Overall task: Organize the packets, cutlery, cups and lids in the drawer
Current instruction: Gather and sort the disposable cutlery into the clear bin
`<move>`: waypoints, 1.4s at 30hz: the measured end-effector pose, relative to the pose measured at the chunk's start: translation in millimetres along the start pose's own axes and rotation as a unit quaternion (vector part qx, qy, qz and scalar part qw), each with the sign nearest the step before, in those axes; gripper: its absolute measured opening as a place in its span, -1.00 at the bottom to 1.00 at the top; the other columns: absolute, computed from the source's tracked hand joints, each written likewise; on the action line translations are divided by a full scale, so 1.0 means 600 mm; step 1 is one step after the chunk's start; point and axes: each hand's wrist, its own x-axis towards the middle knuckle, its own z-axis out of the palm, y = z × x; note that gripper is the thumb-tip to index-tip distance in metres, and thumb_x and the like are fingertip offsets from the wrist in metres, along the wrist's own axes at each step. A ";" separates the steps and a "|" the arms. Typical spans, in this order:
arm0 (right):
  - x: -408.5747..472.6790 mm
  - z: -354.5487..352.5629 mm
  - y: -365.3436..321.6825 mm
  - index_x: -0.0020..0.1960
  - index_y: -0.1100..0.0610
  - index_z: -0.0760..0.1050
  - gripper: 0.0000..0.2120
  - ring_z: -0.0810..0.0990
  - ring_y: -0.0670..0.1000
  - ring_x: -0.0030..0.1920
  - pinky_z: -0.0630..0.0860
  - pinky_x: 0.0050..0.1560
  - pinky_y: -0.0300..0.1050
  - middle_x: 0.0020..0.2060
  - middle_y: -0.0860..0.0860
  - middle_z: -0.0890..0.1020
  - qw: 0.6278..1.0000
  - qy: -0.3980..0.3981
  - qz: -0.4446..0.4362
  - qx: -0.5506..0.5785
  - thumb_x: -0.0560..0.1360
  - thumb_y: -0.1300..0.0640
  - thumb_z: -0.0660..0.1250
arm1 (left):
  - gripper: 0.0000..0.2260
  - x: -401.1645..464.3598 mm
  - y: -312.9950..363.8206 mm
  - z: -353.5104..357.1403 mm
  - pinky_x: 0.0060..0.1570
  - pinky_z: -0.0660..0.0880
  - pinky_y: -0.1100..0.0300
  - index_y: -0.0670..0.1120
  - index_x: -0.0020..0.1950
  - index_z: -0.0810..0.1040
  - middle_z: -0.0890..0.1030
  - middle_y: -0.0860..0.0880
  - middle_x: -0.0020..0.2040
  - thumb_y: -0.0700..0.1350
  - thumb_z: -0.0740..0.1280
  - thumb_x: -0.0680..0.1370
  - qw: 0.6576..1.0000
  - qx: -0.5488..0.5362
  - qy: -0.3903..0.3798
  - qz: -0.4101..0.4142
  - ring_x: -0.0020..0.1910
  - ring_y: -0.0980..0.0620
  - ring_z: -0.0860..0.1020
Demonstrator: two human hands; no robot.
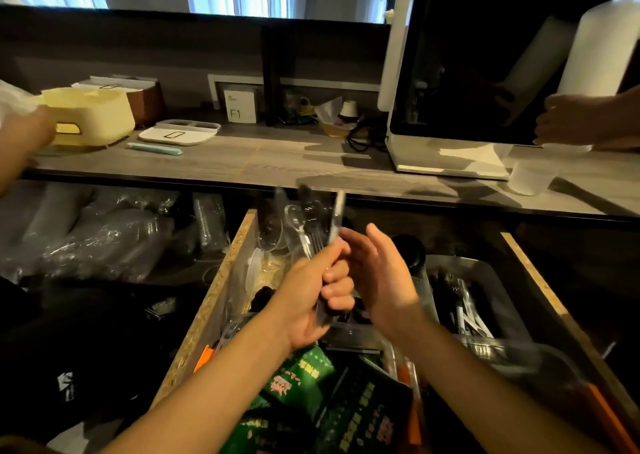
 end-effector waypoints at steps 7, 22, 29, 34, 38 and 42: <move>-0.017 -0.038 -0.032 0.03 0.17 0.63 -0.74 0.67 0.01 -0.22 0.61 -0.09 -0.14 -0.33 0.03 0.66 0.992 -0.109 0.021 -0.052 0.41 0.10 0.32 | -0.82 -0.028 -0.013 0.008 -0.59 0.45 0.28 -0.15 -0.18 0.55 0.50 -0.04 -0.45 -0.04 0.38 0.43 0.955 0.234 -0.074 -0.167 -0.61 0.12 0.45; -0.012 -0.039 -0.056 -0.20 0.16 0.39 -0.77 0.43 -0.05 -0.51 0.50 -0.21 -0.06 -0.49 -0.02 0.40 0.996 0.050 -0.024 0.075 0.59 0.11 0.31 | -0.74 -0.024 -0.029 0.035 -0.40 0.58 0.17 -0.24 0.04 0.53 0.62 -0.12 -0.25 -0.04 0.23 0.65 0.953 0.293 -0.050 -0.062 -0.33 -0.02 0.60; -0.052 -0.055 -0.092 -0.12 0.16 0.45 -0.90 0.44 -0.06 -0.47 0.57 -0.13 -0.11 -0.46 0.00 0.43 0.986 0.080 -0.080 0.126 0.58 0.22 0.32 | -0.73 -0.042 -0.046 0.076 -0.51 0.49 0.20 -0.19 -0.02 0.48 0.56 -0.09 -0.32 0.00 0.18 0.68 0.930 0.359 -0.068 -0.051 -0.46 0.00 0.53; -0.097 -0.093 -0.106 0.04 0.18 0.54 -0.92 0.63 0.04 -0.28 0.60 -0.20 -0.08 -0.29 0.07 0.61 0.996 0.022 -0.015 0.082 0.57 0.20 0.31 | -0.72 -0.036 -0.091 0.124 -0.63 0.24 0.33 -0.13 -0.11 0.38 0.38 0.00 -0.45 -0.01 0.12 0.71 0.936 0.350 -0.027 -0.034 -0.61 0.13 0.29; -0.106 -0.139 -0.115 -0.10 0.15 0.46 -0.91 0.55 0.01 -0.40 0.54 -0.28 -0.07 -0.43 0.00 0.50 0.995 0.092 -0.035 0.018 0.58 0.18 0.31 | -0.67 -0.019 -0.115 0.150 -0.29 0.57 0.15 -0.16 0.09 0.52 0.61 -0.09 -0.26 0.08 0.12 0.70 0.930 0.362 -0.023 -0.059 -0.33 0.01 0.59; -0.089 -0.221 -0.129 -0.07 0.13 0.41 -0.92 0.33 -0.09 -0.56 0.34 -0.53 -0.22 -0.48 -0.01 0.40 0.973 0.221 -0.022 -0.059 0.60 0.18 0.28 | -0.53 0.024 -0.132 0.148 0.07 0.57 0.02 -0.23 0.04 0.61 0.65 -0.23 0.05 0.13 0.10 0.69 0.939 0.335 0.036 -0.067 0.02 -0.13 0.64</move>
